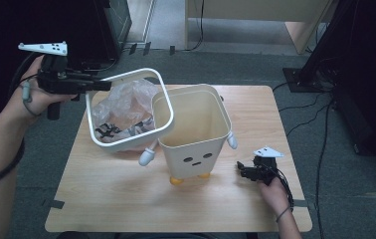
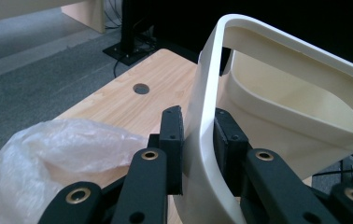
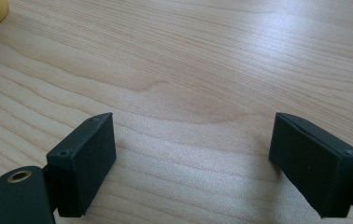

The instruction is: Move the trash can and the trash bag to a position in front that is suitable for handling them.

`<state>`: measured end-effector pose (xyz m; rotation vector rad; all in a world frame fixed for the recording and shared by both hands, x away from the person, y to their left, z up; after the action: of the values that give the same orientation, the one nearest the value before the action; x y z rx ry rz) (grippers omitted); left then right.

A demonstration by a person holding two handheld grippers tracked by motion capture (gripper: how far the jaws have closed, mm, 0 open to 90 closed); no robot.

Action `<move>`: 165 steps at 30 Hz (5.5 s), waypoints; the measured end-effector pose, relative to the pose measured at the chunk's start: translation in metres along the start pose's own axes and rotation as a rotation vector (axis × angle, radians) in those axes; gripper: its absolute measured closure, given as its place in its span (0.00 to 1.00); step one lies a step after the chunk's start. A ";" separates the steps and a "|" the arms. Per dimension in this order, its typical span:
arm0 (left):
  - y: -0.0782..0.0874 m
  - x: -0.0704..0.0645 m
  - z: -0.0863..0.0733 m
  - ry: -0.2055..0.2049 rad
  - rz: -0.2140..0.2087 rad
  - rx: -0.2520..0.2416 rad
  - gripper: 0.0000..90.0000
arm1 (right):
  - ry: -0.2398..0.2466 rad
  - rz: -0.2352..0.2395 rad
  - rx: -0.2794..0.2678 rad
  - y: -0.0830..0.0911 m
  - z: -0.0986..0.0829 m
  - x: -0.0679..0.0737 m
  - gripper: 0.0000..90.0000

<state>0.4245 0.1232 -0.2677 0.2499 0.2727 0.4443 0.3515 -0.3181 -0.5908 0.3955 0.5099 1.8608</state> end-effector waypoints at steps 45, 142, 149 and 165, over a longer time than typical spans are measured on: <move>0.031 0.062 -0.142 0.002 0.113 0.091 0.84 | 0.000 0.001 -0.001 0.000 0.000 0.000 0.16; -0.024 0.051 -0.219 -0.057 0.321 0.106 0.29 | 0.005 0.012 0.001 0.001 0.000 0.002 0.16; -0.023 0.062 -0.179 -0.060 0.296 0.083 0.36 | 0.004 0.012 0.001 0.001 -0.001 0.002 0.16; -0.048 0.115 -0.123 -0.148 0.315 -0.018 0.43 | 0.008 0.017 0.000 0.001 -0.001 0.002 0.16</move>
<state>0.5043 0.1551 -0.4201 0.3081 0.0838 0.7354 0.3495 -0.3162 -0.5907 0.3940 0.5131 1.8793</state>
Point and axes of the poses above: each handheld gripper's, and its own axes: y roughly backward along the jaws, z roughly out of its top, x roughly to its left, the point moved 10 cm from there along -y, roughly forward along the jaws, and after that the axes turned 11 degrees about -x, right-handed, at the moved point
